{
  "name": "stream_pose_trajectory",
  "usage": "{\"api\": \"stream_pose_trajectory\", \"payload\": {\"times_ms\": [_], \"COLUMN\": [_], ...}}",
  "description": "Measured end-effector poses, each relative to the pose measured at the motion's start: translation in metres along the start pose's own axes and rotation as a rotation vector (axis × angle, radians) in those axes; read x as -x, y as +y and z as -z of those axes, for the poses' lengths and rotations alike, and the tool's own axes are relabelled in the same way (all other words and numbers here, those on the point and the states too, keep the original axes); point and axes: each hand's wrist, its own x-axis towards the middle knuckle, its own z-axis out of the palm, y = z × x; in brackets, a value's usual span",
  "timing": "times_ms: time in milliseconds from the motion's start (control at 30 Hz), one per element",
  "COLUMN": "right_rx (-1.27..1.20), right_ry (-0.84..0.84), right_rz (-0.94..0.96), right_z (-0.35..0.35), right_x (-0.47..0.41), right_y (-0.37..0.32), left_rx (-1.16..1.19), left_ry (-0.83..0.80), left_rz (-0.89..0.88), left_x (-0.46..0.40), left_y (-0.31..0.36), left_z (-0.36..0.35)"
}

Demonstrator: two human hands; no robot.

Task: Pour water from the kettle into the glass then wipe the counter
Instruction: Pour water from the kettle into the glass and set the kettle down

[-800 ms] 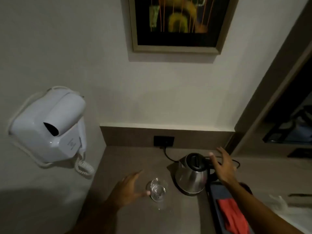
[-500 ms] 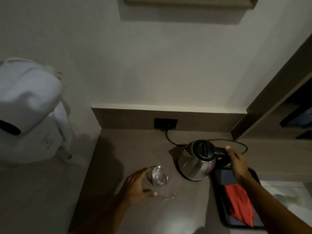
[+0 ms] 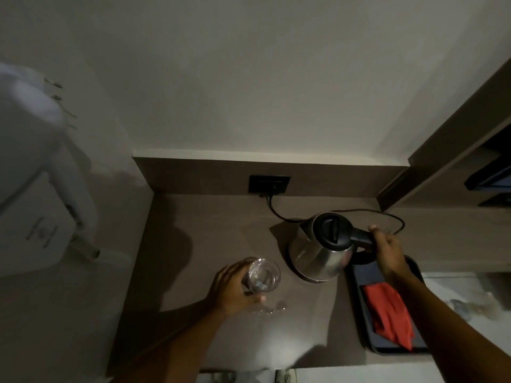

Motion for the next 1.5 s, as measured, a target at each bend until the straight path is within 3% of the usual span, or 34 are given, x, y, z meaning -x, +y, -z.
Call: {"api": "stream_pose_trajectory", "payload": {"times_ms": [200, 367, 533, 733, 867, 1500], "right_rx": [0.161, 0.301, 0.6, 0.854, 0.967, 1.076], "right_ry": [0.031, -0.072, -0.139, -0.224, -0.157, -0.161], "right_rz": [0.208, 0.467, 0.703, 0.736, 0.794, 0.875], "right_z": [-0.015, -0.022, -0.041, -0.065, -0.071, -0.079], "right_x": [0.015, 0.034, 0.046, 0.052, 0.058, 0.074], "right_y": [-0.037, -0.071, -0.1, -0.108, -0.113, -0.138], "left_rx": [-0.01, 0.006, -0.013, -0.019, -0.027, -0.108], "left_ry": [-0.004, -0.017, -0.035, -0.085, -0.122, -0.186], "left_rz": [0.03, 0.06, 0.085, 0.081, 0.082, 0.162], "left_x": [0.001, 0.002, 0.002, 0.0, -0.001, -0.004], "left_y": [0.003, 0.004, 0.004, 0.003, 0.002, -0.007], "left_z": [0.002, 0.004, 0.005, 0.006, 0.008, -0.001]}}
